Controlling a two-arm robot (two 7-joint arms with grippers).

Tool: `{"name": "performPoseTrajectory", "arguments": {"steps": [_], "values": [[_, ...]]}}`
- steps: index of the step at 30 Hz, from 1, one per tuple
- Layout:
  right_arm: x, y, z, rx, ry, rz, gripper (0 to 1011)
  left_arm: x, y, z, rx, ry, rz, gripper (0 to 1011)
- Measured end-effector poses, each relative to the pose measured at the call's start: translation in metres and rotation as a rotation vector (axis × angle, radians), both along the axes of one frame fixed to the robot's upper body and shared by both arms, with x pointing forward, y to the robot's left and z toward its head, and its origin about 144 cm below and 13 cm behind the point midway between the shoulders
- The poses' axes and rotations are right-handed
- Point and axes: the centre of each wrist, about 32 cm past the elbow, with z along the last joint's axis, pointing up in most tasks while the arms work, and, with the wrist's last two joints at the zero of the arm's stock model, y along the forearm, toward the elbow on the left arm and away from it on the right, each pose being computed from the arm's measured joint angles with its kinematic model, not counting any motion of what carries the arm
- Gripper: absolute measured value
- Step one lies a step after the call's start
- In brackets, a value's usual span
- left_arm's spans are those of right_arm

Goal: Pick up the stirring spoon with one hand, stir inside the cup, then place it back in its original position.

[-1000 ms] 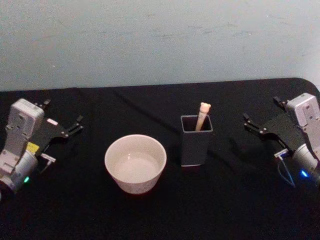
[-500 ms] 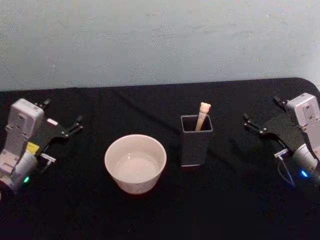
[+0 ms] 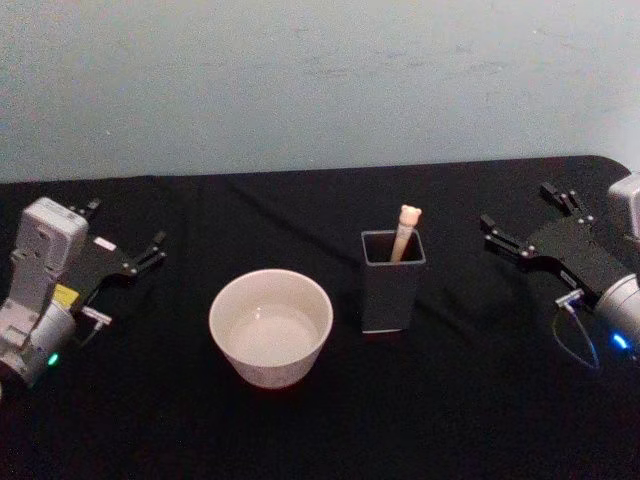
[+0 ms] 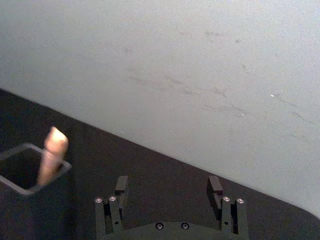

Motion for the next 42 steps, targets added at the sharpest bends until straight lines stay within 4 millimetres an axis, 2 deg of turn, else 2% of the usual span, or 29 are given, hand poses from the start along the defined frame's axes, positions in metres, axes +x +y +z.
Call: {"name": "performPoseTrajectory", "arguments": {"steps": [6, 16, 28, 42], "values": [[-0.005, -0.006, 0.013, 0.137, 0.034, 0.135, 1002, 0.000, 0.000, 0.000, 0.000, 0.000, 0.000, 1001], [0.001, -0.004, 0.018, 0.251, 0.120, 0.332, 1002, 0.000, 0.000, 0.000, 0.000, 0.000, 0.000, 1001], [0.036, 0.003, 0.013, 0.259, 0.225, 0.464, 1002, 0.000, 0.000, 0.000, 0.000, 0.000, 0.000, 1001], [0.059, 0.013, 0.008, 0.242, 0.230, 0.500, 1002, 0.000, 0.000, 0.000, 0.000, 0.000, 0.000, 1001]]}}
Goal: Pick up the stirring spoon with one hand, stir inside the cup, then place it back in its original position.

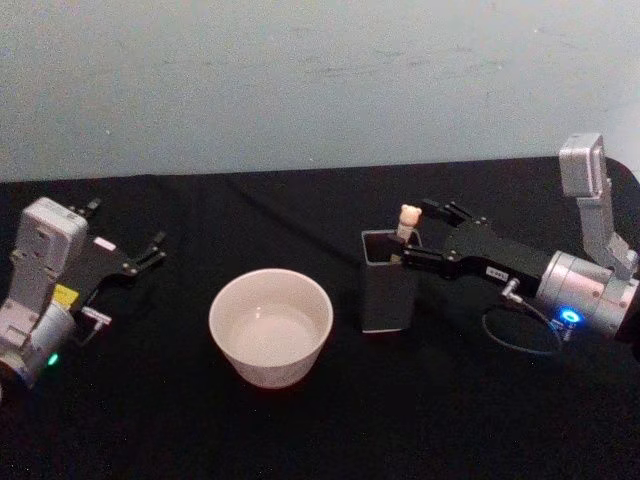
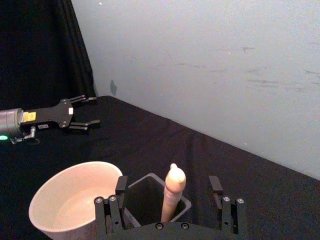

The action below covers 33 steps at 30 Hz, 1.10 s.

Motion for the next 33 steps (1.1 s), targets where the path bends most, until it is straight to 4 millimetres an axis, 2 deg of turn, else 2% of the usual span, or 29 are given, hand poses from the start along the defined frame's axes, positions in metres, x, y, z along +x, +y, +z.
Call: {"name": "performPoseTrajectory", "arguments": {"steps": [24, 28, 33], "values": [[0.0043, 0.0059, 0.0010, -0.006, -0.019, 0.009, 993, 0.0000, 0.0000, 0.0000, 0.000, 0.000, 0.000, 1002], [0.0043, 0.0058, 0.0010, -0.006, -0.019, 0.009, 925, 0.0000, 0.0000, 0.0000, 0.000, 0.000, 0.000, 1001], [0.0042, 0.0055, 0.0009, -0.005, -0.018, 0.008, 771, 0.0000, 0.0000, 0.0000, 0.000, 0.000, 0.000, 1001]]}}
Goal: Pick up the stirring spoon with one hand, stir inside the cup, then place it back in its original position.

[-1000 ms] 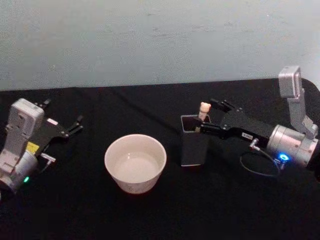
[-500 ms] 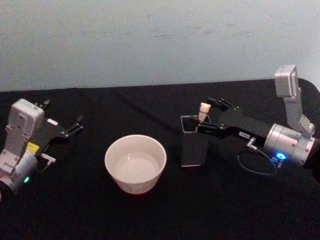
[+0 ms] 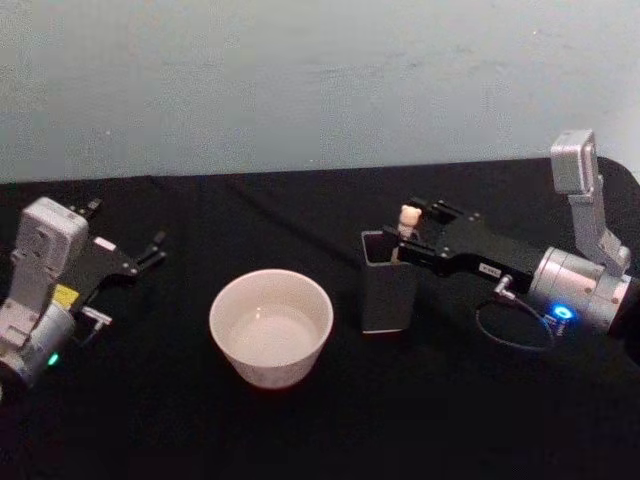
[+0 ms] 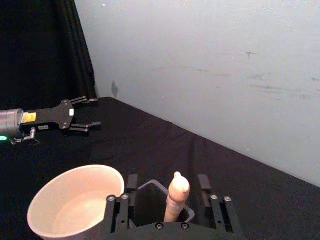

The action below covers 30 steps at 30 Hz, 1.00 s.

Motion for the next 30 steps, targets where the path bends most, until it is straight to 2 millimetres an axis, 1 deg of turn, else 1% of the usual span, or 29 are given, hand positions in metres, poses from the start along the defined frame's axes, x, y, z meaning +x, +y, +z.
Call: {"name": "performPoseTrajectory", "arguments": {"steps": [1, 2, 4, 6, 8, 9, 12, 13, 17, 19, 30], "values": [[0.0000, 0.0000, 0.0000, 0.000, 0.000, 0.000, 760, 0.0000, 0.0000, 0.0000, 0.000, 0.000, 0.000, 1001], [0.0000, 0.0000, 0.0000, 0.000, 0.000, 0.000, 692, 0.0000, 0.0000, 0.0000, 0.000, 0.000, 0.000, 1001], [0.0000, -0.0001, 0.0000, 0.001, 0.000, 0.000, 652, 0.0000, 0.0000, 0.0000, 0.000, 0.000, 0.000, 1001], [0.0000, -0.0001, 0.0000, 0.001, 0.001, 0.000, 572, 0.0000, 0.0000, 0.0000, 0.000, 0.000, 0.000, 1001], [-0.0001, -0.0001, -0.0001, 0.001, 0.001, 0.000, 533, 0.0000, 0.0000, 0.0000, 0.000, 0.000, 0.000, 1001], [0.0000, -0.0001, 0.0000, 0.001, 0.001, 0.000, 477, 0.0000, 0.0000, 0.0000, 0.000, 0.000, 0.000, 1001], [0.0000, -0.0001, 0.0000, 0.001, 0.001, 0.000, 417, 0.0000, 0.0000, 0.0000, 0.000, 0.000, 0.000, 1001], [0.0000, -0.0001, 0.0000, 0.001, 0.001, 0.000, 367, 0.0000, 0.0000, 0.0000, 0.000, 0.000, 0.000, 1001], [0.0000, -0.0001, 0.0000, 0.002, 0.002, 0.000, 233, 0.0000, 0.0000, 0.0000, 0.000, 0.000, 0.000, 1001], [0.0000, -0.0001, 0.0000, 0.002, 0.002, -0.001, 205, 0.0000, 0.0000, 0.0000, 0.000, 0.000, 0.000, 1001], [-0.0004, 0.0003, 0.0002, 0.003, 0.000, 0.000, 205, 0.0000, 0.0000, 0.0000, 0.000, 0.000, 0.000, 1001]]}}
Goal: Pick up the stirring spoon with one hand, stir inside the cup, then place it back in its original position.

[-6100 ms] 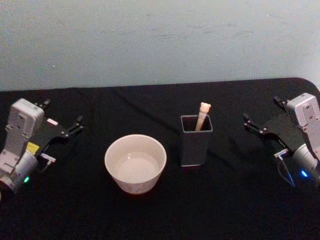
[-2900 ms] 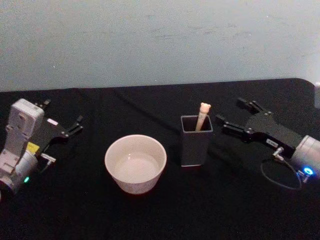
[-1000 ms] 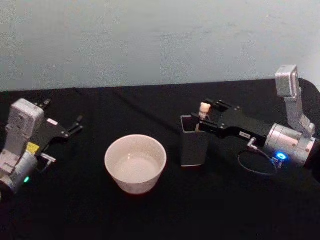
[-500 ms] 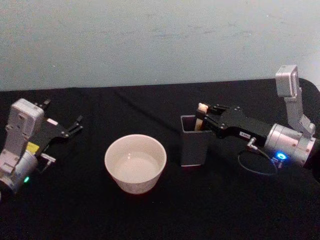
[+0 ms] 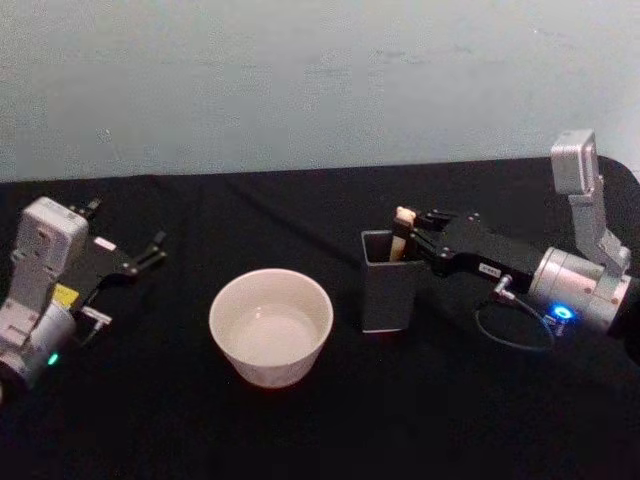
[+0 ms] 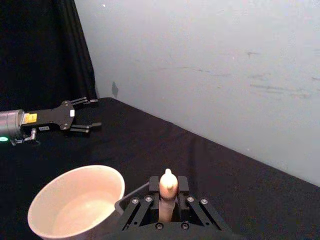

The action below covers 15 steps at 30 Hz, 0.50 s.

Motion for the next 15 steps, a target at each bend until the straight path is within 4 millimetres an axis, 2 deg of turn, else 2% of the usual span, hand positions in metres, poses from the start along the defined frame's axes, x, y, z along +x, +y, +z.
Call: {"name": "performPoseTrajectory", "arguments": {"steps": [6, 15], "values": [[-0.003, 0.001, 0.007, 0.004, -0.032, 0.000, 205, 0.000, 0.000, 0.000, 0.000, 0.000, 0.000, 1001], [-0.011, 0.001, 0.030, 0.021, -0.126, 0.008, 205, 0.000, 0.000, 0.000, 0.000, 0.000, 0.000, 1001]]}}
